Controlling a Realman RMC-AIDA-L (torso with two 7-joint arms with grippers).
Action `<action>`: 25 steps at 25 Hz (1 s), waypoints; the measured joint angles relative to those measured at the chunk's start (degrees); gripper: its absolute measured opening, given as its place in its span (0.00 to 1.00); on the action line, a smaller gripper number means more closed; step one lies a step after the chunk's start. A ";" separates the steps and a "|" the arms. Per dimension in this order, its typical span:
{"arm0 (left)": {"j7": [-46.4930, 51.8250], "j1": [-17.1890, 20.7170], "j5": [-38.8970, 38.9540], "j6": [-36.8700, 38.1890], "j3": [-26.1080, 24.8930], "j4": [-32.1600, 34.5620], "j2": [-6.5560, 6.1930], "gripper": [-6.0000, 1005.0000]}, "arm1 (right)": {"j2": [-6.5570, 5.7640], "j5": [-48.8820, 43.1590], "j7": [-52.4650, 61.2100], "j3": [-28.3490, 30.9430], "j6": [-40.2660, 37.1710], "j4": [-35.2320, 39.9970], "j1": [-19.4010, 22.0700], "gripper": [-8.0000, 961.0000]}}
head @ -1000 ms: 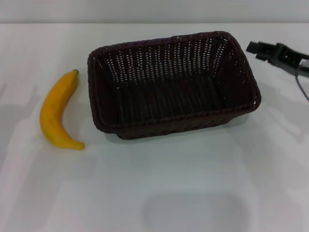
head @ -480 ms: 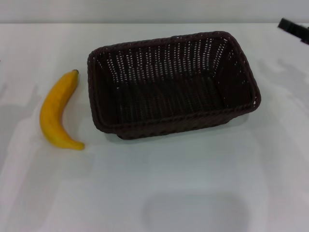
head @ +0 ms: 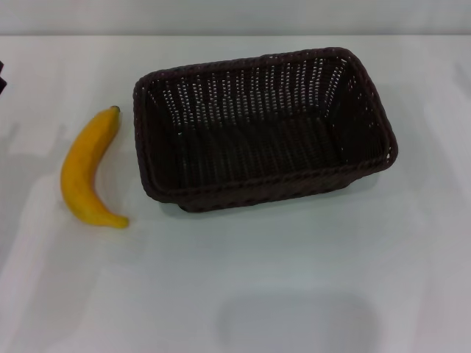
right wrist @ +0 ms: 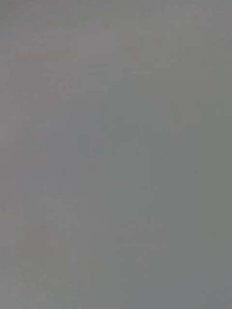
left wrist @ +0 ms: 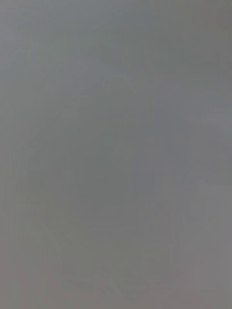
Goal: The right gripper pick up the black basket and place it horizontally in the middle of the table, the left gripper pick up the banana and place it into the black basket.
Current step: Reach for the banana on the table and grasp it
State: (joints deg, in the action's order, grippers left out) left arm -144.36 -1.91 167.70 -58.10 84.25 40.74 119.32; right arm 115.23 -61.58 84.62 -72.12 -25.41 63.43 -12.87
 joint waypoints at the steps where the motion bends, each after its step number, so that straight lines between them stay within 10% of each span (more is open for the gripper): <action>1: 0.11 -0.12 0.00 0.29 0.00 0.10 0.00 0.87 | -0.01 1.64 -2.67 0.93 -0.02 -0.67 -0.16 0.71; 10: 1.03 -1.00 -0.01 0.83 0.11 0.24 0.12 0.87 | 0.06 21.48 -37.08 4.18 -4.21 -6.12 -0.34 0.71; 17: 1.32 -0.96 -0.01 0.81 0.39 0.52 0.13 0.87 | 0.03 45.23 -63.98 6.50 -29.94 -20.42 -0.34 0.71; 25: 1.38 -1.17 -0.01 2.69 1.16 1.61 -0.07 0.87 | -0.15 48.26 -65.05 5.99 -40.08 -26.93 -0.04 0.71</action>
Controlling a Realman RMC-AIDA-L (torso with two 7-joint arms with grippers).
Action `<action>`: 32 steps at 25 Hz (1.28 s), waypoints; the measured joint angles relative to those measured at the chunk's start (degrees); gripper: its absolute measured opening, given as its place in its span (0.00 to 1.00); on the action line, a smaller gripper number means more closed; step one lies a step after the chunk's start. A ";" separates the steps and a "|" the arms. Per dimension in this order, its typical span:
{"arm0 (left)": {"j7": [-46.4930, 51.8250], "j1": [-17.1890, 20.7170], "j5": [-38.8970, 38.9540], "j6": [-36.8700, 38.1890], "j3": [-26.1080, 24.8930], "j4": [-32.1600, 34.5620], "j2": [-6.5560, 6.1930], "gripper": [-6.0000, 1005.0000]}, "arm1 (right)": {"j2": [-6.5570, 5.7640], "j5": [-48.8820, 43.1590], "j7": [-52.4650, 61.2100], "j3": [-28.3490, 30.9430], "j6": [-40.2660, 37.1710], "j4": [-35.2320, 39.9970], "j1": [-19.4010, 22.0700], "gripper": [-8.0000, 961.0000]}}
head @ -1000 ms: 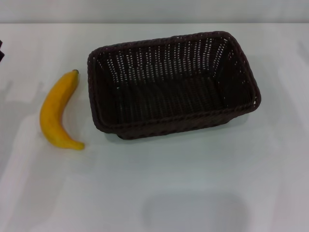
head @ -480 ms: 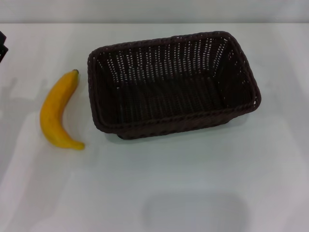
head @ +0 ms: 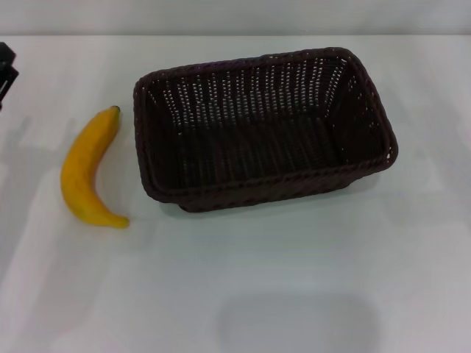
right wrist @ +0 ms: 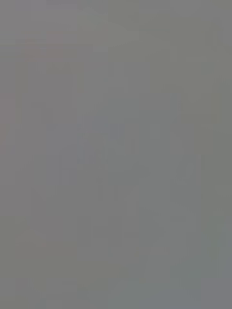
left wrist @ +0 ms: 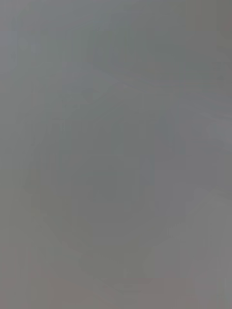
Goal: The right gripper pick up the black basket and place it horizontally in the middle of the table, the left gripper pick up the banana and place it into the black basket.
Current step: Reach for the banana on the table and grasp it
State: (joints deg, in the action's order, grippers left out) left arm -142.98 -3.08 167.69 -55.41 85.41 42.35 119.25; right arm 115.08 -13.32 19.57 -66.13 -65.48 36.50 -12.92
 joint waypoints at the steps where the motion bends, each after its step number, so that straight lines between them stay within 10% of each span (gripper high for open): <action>1: 0.02 0.04 -0.06 1.13 0.34 0.67 -0.05 0.87 | 0.00 -0.01 0.52 -0.22 -0.05 -0.22 0.15 0.71; 17: 17.04 11.28 -21.11 31.35 7.06 30.62 -0.41 0.87 | -0.04 -0.29 1.24 -1.45 0.91 -0.94 -0.15 0.71; 32: 57.16 23.03 -62.58 46.91 13.25 51.61 -0.57 0.87 | -0.26 -0.24 1.78 -1.54 1.64 -0.95 -0.85 0.71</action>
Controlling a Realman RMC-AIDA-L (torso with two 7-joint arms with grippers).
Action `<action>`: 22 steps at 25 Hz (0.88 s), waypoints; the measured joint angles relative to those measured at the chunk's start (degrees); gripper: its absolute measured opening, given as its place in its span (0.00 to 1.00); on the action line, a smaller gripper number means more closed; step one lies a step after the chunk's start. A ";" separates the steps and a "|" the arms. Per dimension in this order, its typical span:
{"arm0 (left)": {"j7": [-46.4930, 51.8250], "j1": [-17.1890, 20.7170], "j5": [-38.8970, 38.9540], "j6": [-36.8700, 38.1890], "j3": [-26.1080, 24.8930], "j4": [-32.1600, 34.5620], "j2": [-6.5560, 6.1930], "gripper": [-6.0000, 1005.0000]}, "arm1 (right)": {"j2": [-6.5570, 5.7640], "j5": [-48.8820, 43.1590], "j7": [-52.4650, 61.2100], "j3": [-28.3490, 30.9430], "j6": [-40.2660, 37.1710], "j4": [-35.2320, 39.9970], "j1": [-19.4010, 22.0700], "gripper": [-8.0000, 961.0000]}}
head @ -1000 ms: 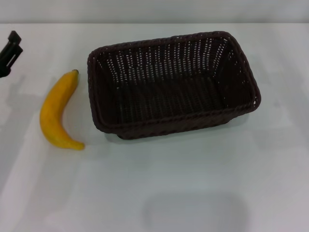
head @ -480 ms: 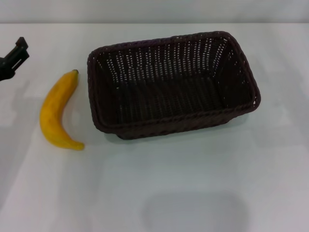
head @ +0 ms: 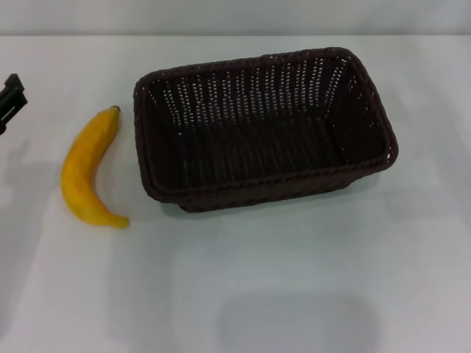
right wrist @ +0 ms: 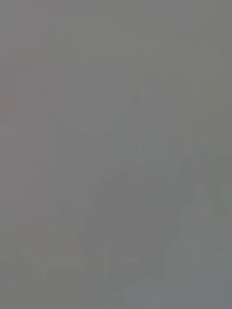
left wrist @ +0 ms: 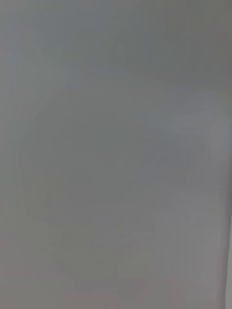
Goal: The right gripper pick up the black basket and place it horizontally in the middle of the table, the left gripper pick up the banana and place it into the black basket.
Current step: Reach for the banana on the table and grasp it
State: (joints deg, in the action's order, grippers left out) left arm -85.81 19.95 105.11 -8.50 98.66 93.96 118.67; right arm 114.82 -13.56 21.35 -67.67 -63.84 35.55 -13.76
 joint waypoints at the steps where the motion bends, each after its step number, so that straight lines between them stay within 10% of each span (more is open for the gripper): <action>1: 2.74 0.02 -2.78 0.09 0.02 -0.01 0.16 0.87 | -0.01 0.01 0.04 -0.01 0.08 0.01 -0.09 0.71; 9: 15.94 -2.51 -13.21 -4.35 -1.65 -1.13 0.13 0.87 | -0.04 0.03 0.69 -0.55 -0.18 0.14 -0.20 0.71; 22: 62.34 -12.36 -62.63 -24.20 -7.99 4.77 0.43 0.87 | -0.04 0.02 1.70 -0.81 -0.27 0.59 0.24 0.71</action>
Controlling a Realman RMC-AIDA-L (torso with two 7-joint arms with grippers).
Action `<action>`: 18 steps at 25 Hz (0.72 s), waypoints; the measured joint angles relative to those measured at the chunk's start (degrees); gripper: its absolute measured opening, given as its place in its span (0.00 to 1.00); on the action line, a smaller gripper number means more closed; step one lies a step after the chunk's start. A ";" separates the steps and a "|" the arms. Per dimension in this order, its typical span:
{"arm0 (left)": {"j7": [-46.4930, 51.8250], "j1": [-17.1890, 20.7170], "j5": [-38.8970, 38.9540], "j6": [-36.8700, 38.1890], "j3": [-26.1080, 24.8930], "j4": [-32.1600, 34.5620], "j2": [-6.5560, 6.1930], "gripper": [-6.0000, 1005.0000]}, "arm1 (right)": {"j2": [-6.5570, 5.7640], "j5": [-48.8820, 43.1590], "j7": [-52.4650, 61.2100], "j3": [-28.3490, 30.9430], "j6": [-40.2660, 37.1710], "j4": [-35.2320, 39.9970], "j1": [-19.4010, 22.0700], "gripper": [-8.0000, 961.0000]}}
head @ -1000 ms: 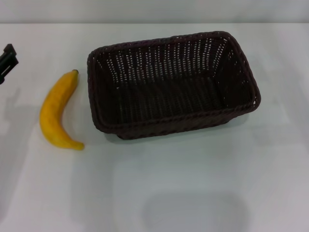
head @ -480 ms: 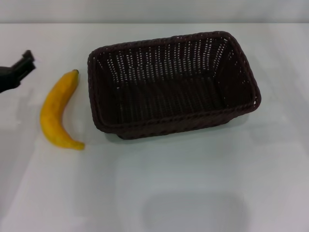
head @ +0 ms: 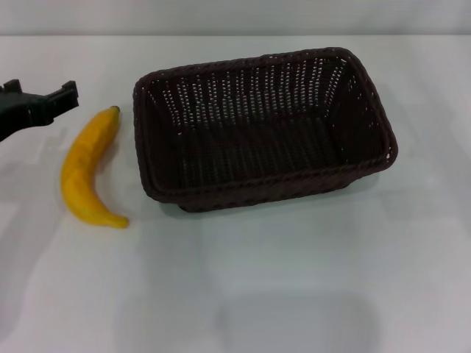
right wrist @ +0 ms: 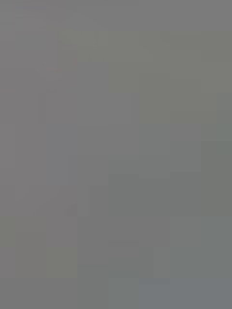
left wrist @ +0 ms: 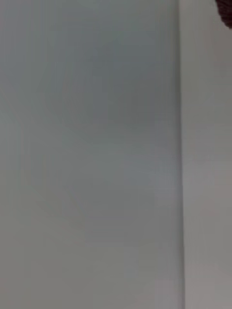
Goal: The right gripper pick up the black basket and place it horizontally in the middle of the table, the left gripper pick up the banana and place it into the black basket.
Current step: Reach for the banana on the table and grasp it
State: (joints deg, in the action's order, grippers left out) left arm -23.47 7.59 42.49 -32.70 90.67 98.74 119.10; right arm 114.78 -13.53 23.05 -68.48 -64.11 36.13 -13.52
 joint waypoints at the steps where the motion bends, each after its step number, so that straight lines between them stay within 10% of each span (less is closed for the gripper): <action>1: 2.19 -0.64 -2.40 -2.31 -0.56 0.86 0.00 0.87 | 0.00 0.00 0.15 0.01 -0.02 0.00 0.00 0.71; 9: 21.64 -9.08 -26.44 -25.68 -1.71 4.84 -0.03 0.87 | 0.00 0.00 0.43 0.01 -0.08 0.08 -0.44 0.71; 18: 22.01 -9.28 -24.87 -21.54 -1.64 1.08 -0.01 0.87 | 0.00 -0.01 0.93 -0.58 -0.54 0.18 -0.52 0.71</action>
State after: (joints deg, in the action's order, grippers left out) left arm -1.46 -1.69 17.62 -54.24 89.03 99.82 119.09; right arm 114.78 -13.54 23.98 -69.05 -64.65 36.32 -14.04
